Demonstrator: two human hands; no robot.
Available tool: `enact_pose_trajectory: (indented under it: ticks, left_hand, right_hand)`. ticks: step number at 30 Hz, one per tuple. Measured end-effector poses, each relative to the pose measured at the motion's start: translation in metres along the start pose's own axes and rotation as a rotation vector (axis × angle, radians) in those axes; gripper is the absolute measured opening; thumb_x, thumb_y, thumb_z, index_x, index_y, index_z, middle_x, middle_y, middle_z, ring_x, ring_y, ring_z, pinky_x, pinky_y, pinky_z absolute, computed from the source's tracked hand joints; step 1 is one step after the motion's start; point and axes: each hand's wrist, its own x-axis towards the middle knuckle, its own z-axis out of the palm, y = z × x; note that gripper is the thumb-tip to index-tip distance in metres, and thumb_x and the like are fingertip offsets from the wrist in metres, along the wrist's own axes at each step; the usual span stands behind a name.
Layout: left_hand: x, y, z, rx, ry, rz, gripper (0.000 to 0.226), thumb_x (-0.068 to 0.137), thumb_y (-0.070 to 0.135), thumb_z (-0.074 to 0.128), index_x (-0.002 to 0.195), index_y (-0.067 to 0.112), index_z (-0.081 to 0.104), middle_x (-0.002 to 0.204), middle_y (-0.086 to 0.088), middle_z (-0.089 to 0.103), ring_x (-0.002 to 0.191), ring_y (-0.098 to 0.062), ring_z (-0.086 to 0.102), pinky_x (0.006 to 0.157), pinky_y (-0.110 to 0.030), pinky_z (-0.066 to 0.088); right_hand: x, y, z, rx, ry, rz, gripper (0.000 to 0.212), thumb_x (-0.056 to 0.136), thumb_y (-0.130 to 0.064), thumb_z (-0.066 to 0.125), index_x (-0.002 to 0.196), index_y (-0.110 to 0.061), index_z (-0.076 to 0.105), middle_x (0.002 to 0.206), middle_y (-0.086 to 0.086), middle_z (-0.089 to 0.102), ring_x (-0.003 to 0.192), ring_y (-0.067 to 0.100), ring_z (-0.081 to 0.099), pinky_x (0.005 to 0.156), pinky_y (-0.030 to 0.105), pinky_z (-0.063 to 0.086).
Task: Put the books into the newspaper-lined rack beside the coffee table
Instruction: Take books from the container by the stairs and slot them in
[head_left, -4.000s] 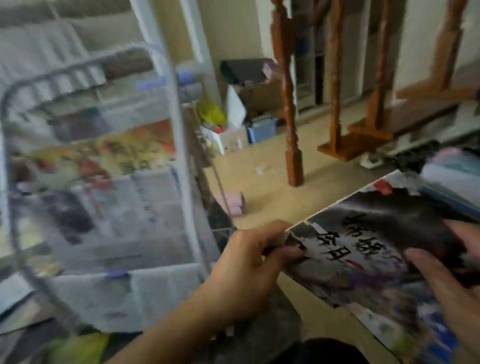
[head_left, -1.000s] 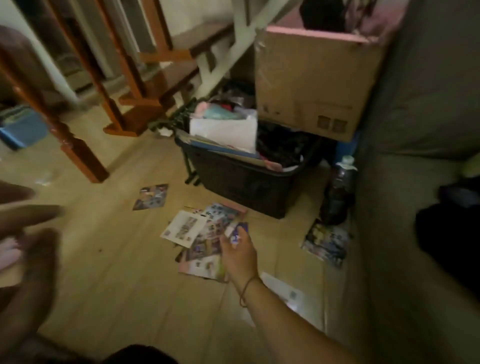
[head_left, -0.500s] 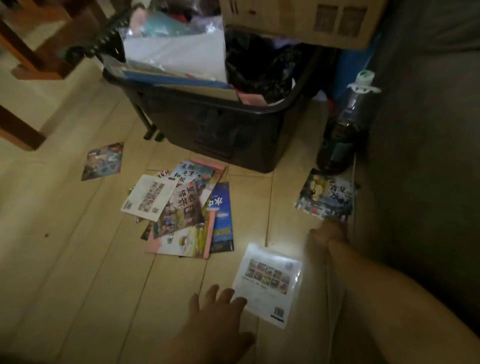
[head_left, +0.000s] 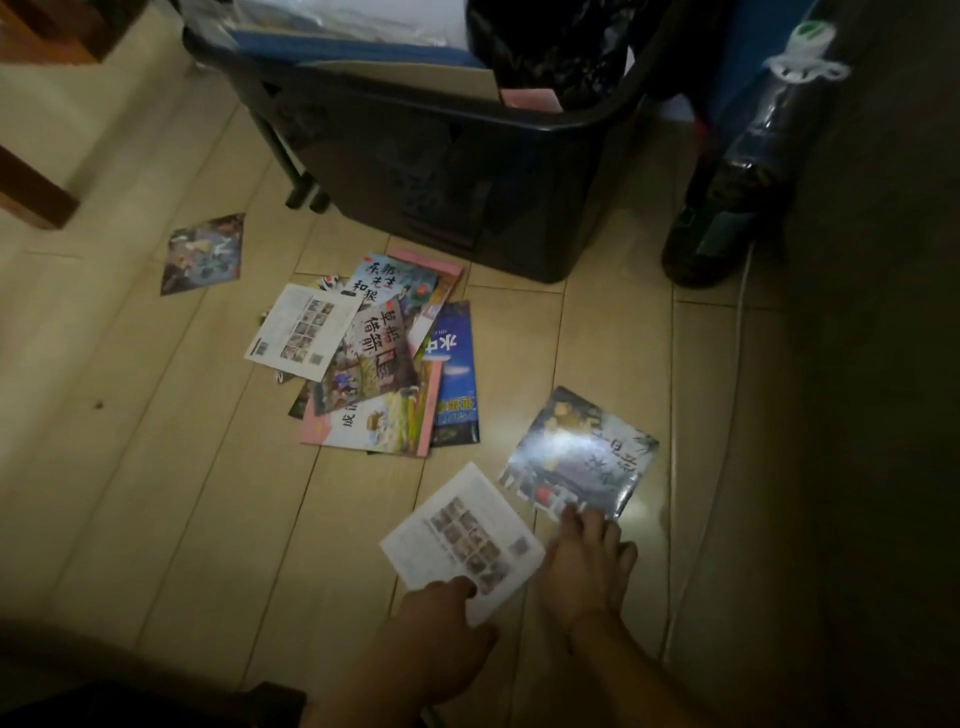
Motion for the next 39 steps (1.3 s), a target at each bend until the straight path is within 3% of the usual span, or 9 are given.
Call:
enact_pose_trajectory:
  ticks: [4, 10, 15, 18, 23, 27, 30, 33, 39]
  left_hand:
    - [-0.002, -0.013, 0.002, -0.071, 0.002, -0.014, 0.050, 0.098, 0.037, 0.055, 0.144, 0.021, 0.043, 0.150, -0.002, 0.043, 0.134, -0.019, 0.045, 0.113, -0.035, 0.037]
    - [-0.004, -0.016, 0.003, -0.098, 0.008, 0.002, 0.053, 0.098, 0.038, 0.053, 0.145, 0.017, 0.041, 0.150, -0.005, 0.043, 0.133, -0.020, 0.045, 0.110, -0.033, 0.039]
    - [-0.014, -0.014, -0.001, -0.144, 0.031, 0.026, 0.050, 0.099, 0.038, 0.051, 0.143, 0.016, 0.042, 0.149, -0.007, 0.043, 0.131, -0.021, 0.046, 0.106, -0.031, 0.039]
    - [-0.019, -0.011, -0.001, -0.182, 0.080, 0.051, 0.052, 0.099, 0.040, 0.051, 0.144, 0.014, 0.042, 0.148, -0.009, 0.044, 0.130, -0.023, 0.047, 0.105, -0.032, 0.040]
    - [-0.031, -0.006, -0.002, -0.265, 0.078, 0.052, 0.054, 0.097, 0.045, 0.053, 0.138, 0.010, 0.047, 0.140, -0.011, 0.050, 0.123, -0.024, 0.051, 0.103, -0.031, 0.044]
    - [-0.056, 0.007, -0.027, -0.677, 0.205, 0.079, 0.071, 0.093, 0.058, 0.052, 0.143, 0.008, 0.040, 0.140, -0.013, 0.051, 0.120, -0.025, 0.054, 0.099, -0.036, 0.046]
    - [-0.094, 0.013, -0.067, -1.138, 0.396, 0.294, 0.074, 0.077, 0.066, 0.064, 0.136, 0.022, 0.051, 0.134, -0.004, 0.060, 0.117, -0.024, 0.060, 0.099, -0.046, 0.049]
    - [-0.144, 0.000, -0.091, -1.372, 0.590, 0.473, 0.017, 0.092, 0.035, 0.064, 0.103, 0.024, 0.071, 0.106, -0.004, 0.075, 0.097, -0.025, 0.071, 0.089, -0.050, 0.056]
    - [-0.260, -0.081, -0.118, -1.172, 0.795, 0.663, 0.016, 0.099, 0.011, 0.053, 0.107, 0.011, 0.067, 0.099, -0.007, 0.076, 0.093, -0.024, 0.073, 0.081, -0.036, 0.058]
  right_hand:
    - [0.025, 0.024, -0.021, 0.090, 0.130, -0.091, 0.041, 0.090, -0.041, 0.051, 0.128, -0.026, 0.054, 0.138, 0.004, 0.040, 0.125, 0.025, 0.034, 0.101, 0.039, 0.036]
    - [0.115, 0.042, -0.082, 0.047, -0.008, -0.070, 0.094, 0.069, -0.037, 0.082, 0.144, -0.019, 0.027, 0.145, 0.010, 0.034, 0.129, 0.032, 0.034, 0.101, 0.043, 0.040]
    - [0.118, 0.028, -0.072, 0.029, -0.132, 0.126, 0.089, 0.063, -0.044, 0.085, 0.132, -0.012, 0.038, 0.135, 0.015, 0.038, 0.126, 0.033, 0.039, 0.100, 0.041, 0.042]
    - [0.099, 0.029, -0.067, 0.098, -0.059, 0.238, 0.056, 0.081, -0.037, 0.070, 0.127, -0.010, 0.051, 0.131, 0.018, 0.044, 0.119, 0.036, 0.048, 0.097, 0.041, 0.046]
    - [0.025, 0.014, -0.071, 0.630, 0.152, 0.281, 0.018, 0.093, -0.012, 0.052, 0.111, -0.011, 0.054, 0.109, 0.018, 0.062, 0.091, 0.033, 0.060, 0.069, 0.032, 0.048]
    - [-0.046, -0.032, -0.112, 1.347, 0.321, 0.348, 0.019, 0.091, -0.004, 0.060, 0.110, -0.008, 0.062, 0.109, 0.015, 0.067, 0.091, 0.023, 0.066, 0.083, 0.040, 0.056]
    - [-0.105, -0.076, -0.154, 1.770, 0.174, 0.172, 0.015, 0.093, -0.001, 0.057, 0.105, -0.009, 0.062, 0.096, 0.008, 0.072, 0.083, 0.016, 0.071, 0.074, 0.035, 0.058]
    - [-0.157, -0.113, -0.194, 1.937, -0.073, 0.057, 0.017, 0.092, 0.001, 0.056, 0.102, -0.012, 0.063, 0.093, 0.012, 0.074, 0.081, 0.029, 0.071, 0.069, 0.041, 0.058]
    - [-0.182, -0.128, -0.253, 1.807, -0.549, -0.334, 0.031, 0.098, -0.011, 0.050, 0.127, -0.010, 0.062, 0.117, -0.009, 0.070, 0.122, 0.029, 0.058, 0.098, 0.040, 0.049]
